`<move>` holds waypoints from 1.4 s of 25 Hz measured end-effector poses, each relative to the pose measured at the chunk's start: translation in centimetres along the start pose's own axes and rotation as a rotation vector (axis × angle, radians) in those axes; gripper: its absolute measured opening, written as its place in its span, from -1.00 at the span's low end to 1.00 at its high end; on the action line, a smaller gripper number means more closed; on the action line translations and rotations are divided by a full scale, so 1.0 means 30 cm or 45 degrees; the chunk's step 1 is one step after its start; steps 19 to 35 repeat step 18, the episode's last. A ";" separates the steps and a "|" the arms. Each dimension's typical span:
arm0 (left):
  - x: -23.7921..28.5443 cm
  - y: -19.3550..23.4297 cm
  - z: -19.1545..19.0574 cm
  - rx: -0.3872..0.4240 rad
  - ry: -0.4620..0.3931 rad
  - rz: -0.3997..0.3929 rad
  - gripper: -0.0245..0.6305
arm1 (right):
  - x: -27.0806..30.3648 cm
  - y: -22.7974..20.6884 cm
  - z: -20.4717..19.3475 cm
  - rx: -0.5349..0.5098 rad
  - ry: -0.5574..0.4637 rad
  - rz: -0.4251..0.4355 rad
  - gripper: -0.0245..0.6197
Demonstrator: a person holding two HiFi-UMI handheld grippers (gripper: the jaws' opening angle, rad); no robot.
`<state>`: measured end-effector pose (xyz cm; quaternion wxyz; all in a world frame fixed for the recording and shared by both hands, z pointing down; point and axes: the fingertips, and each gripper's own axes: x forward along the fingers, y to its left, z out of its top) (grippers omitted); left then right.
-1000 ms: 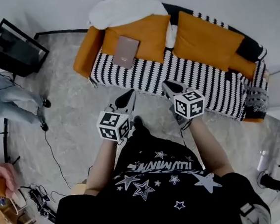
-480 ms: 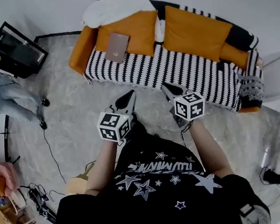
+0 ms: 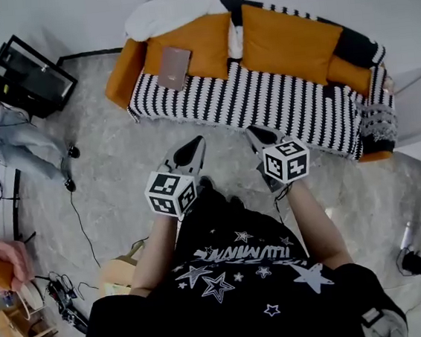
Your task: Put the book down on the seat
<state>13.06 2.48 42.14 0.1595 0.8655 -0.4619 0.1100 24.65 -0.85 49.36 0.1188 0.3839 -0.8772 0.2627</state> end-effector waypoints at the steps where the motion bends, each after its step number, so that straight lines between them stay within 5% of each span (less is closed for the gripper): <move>1: -0.006 -0.006 -0.006 0.004 0.007 -0.002 -0.90 | -0.008 0.004 -0.011 0.003 0.000 -0.002 -0.80; 35: -0.018 -0.040 -0.082 -0.019 0.049 -0.021 -0.90 | -0.060 -0.073 -0.097 0.033 0.044 -0.075 -0.81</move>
